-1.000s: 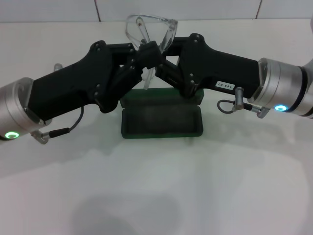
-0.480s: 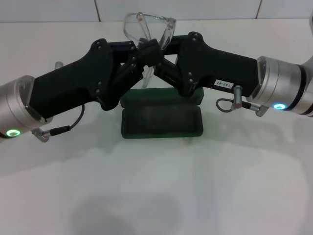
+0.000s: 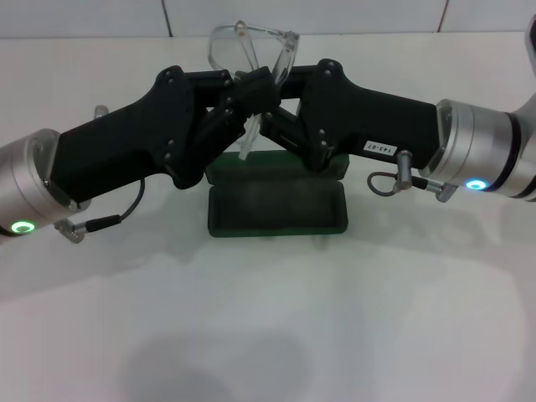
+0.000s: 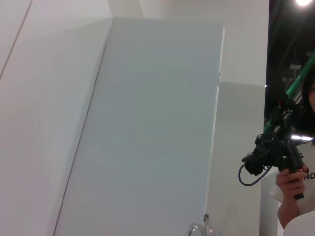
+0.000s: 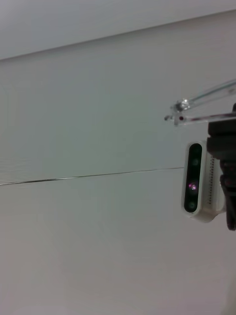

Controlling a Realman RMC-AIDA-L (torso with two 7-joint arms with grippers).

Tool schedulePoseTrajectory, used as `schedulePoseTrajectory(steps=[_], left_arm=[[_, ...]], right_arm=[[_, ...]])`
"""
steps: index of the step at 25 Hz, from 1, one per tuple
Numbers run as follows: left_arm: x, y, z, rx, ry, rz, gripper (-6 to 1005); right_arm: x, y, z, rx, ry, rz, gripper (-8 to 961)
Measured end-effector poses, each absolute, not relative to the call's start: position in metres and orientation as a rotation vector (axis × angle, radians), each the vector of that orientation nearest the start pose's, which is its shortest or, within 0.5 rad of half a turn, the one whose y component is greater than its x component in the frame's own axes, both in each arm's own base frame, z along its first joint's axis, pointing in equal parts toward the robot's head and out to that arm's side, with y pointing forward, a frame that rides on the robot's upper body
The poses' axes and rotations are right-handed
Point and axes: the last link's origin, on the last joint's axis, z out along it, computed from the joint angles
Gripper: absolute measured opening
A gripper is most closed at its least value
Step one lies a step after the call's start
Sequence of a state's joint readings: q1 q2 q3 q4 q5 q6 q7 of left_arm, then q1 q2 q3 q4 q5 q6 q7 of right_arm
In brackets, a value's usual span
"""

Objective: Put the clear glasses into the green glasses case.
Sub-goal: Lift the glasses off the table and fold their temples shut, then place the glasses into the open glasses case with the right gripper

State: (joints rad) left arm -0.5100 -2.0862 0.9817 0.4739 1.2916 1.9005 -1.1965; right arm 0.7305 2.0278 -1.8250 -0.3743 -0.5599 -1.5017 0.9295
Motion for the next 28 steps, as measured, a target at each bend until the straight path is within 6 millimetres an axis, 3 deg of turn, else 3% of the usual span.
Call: schedulePoseTrajectory(steps=[22, 28], left_arm=[[-0.195, 0.288, 0.011, -2.589, -0.281, -1.660, 45], [-0.212, 0.285, 0.023, -2.582, -0.307, -1.602, 45]], right_arm=[[0.136, 0.342, -0.044, -2.568, 0.169, 1.479, 114], [0.133, 0.346, -0.031, -2.570, 0.117, 1.489, 114]])
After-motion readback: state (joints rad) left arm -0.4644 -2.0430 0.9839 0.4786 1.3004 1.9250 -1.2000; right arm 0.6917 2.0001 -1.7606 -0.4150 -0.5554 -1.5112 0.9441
